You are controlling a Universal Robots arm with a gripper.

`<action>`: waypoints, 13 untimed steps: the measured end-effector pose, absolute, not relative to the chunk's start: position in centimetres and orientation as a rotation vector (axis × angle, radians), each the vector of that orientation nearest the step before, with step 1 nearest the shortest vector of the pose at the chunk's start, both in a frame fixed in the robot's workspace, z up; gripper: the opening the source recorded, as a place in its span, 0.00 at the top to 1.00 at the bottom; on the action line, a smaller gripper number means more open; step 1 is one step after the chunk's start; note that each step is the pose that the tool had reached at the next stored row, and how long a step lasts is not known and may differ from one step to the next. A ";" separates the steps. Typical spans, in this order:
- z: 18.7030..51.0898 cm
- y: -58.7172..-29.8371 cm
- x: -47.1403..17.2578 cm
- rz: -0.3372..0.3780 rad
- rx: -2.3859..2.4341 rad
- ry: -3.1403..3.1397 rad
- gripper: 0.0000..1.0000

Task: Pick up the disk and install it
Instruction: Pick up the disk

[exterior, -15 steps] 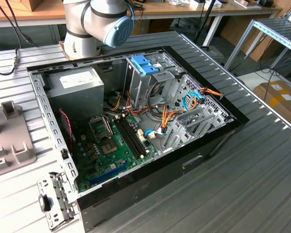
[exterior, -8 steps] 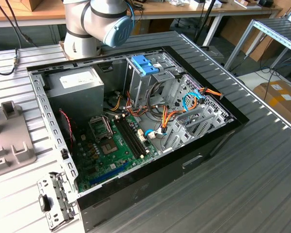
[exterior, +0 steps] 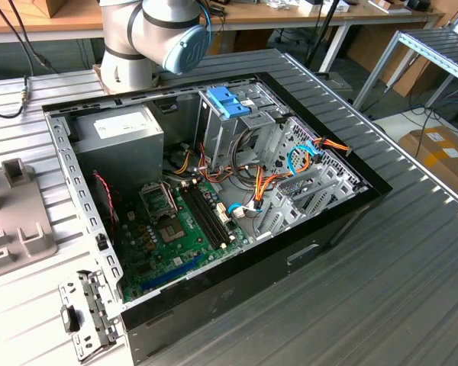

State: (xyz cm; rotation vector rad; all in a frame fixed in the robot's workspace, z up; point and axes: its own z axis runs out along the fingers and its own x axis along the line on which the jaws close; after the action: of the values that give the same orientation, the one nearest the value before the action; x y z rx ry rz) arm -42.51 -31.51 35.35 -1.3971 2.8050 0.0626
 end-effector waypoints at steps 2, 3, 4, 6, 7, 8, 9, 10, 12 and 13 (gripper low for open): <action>35.4 -31.5 -42.5 0.063 -1.408 2.800 0.89; 35.3 -31.5 -42.5 0.063 -1.413 2.797 0.89; 35.4 -31.5 -42.5 0.063 -1.418 2.795 0.89; 35.3 -31.5 -42.5 0.063 -1.430 2.789 0.89; 35.4 -31.5 -42.5 0.063 -1.435 2.786 0.89; 35.3 -31.5 -42.5 0.063 -1.441 2.784 0.89; 35.3 -31.5 -42.5 0.063 -1.446 2.781 0.89; 35.3 -31.5 -42.5 0.063 -1.453 2.777 0.89; 35.4 -31.5 -42.5 0.063 -1.464 2.772 0.89; 35.3 -31.5 -42.5 0.063 -1.469 2.769 0.89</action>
State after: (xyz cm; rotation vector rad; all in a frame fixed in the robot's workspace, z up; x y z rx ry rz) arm -42.51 -31.51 35.35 -1.4690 2.7691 0.0630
